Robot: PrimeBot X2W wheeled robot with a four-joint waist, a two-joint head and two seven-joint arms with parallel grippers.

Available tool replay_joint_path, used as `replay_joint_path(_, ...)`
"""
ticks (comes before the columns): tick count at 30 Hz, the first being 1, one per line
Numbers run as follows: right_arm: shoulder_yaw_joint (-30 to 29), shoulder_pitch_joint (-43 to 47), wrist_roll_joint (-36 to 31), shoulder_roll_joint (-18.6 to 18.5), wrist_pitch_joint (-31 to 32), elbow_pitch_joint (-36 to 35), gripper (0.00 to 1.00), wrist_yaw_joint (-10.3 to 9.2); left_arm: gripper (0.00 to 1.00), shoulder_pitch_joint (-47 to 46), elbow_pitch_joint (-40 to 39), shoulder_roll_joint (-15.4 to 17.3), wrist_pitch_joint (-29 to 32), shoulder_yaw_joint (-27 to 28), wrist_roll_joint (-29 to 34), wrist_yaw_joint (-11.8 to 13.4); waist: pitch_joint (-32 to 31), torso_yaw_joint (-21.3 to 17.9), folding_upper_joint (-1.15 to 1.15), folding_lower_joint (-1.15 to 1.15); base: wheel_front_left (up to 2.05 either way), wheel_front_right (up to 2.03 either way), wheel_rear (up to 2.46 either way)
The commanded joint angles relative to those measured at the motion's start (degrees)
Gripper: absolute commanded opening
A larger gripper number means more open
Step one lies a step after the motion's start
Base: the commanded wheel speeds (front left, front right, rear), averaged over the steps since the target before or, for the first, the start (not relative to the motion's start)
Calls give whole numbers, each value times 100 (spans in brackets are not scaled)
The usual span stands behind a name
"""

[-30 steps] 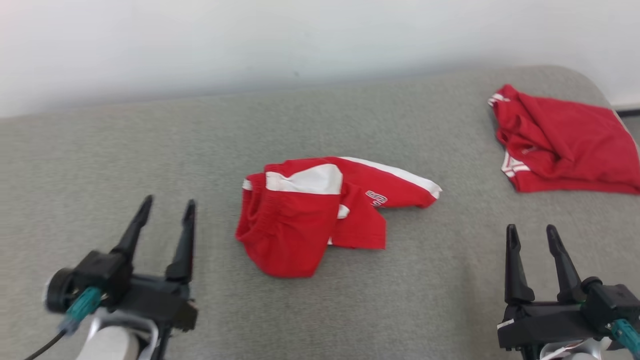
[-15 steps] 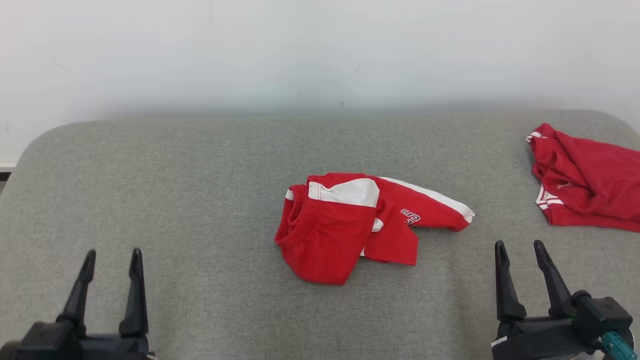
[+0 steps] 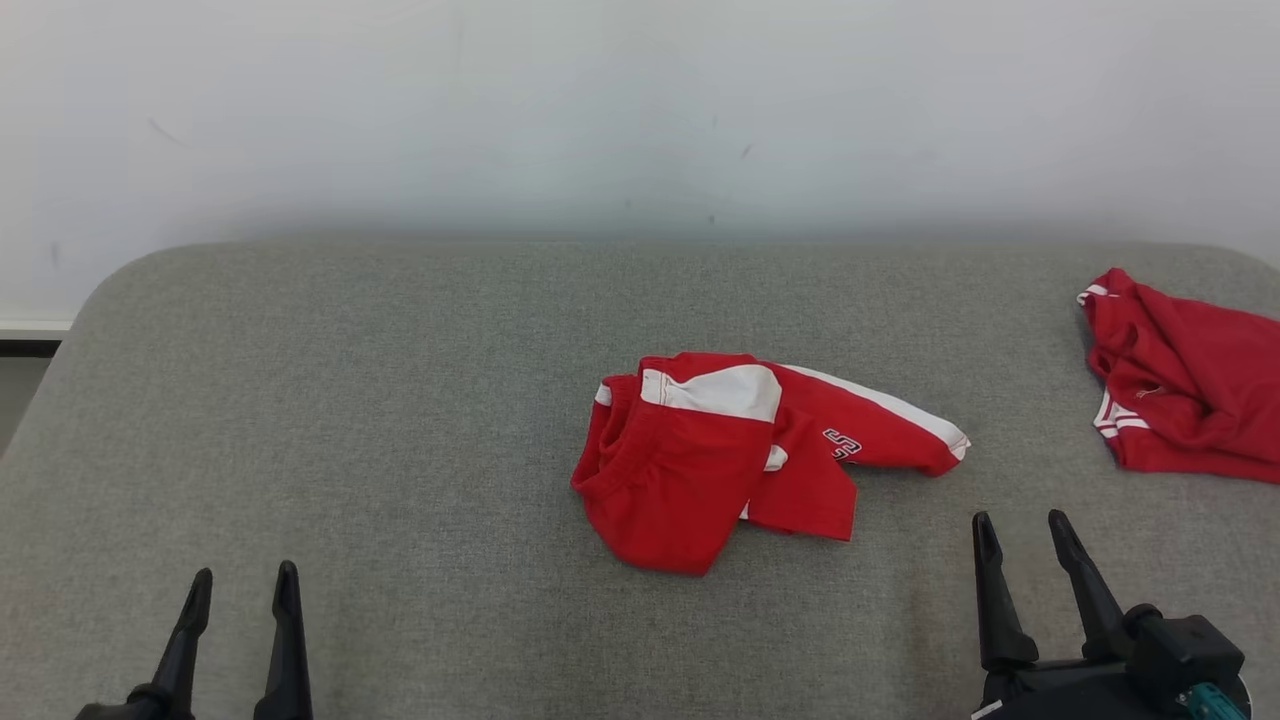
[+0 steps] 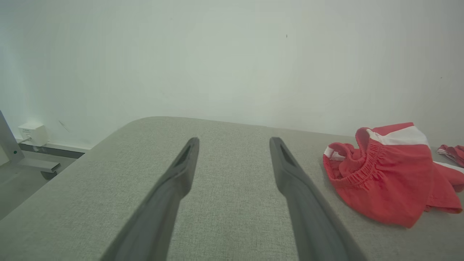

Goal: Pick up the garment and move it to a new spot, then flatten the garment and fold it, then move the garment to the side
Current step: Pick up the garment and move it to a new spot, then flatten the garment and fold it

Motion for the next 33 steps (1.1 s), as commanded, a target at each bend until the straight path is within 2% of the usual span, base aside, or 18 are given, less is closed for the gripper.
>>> replay_joint_path(1, 26, 70, 16, -13, -23, 24, 100, -16, 100, 62, 27, -61, -16, 33, 75, -43, -2, 5, 0, 0, 0, 0, 0)
replay_joint_path(5, 59, 98, 29, 12, -22, 61, 100, -16, 100, 51, 112, -221, -16, 152, 176, -131, -3, -12, 0, 0, 0, 0, 0)
replay_joint_path(14, 87, 82, 31, 27, -22, 95, 100, -16, 100, 49, 263, -344, -16, 238, 423, -234, 25, -63, 0, 0, 0, 0, 0)
replay_joint_path(28, 52, 86, 42, 28, -23, 123, 100, -16, 100, 37, 340, -398, -16, 352, 547, -281, 44, -81, 0, 0, 0, 0, 0)
replay_joint_path(33, 96, -31, 47, 34, -22, 115, 100, -16, 100, -252, 406, -328, -16, 86, 510, -287, 152, -156, 0, 0, 0, 0, 0)
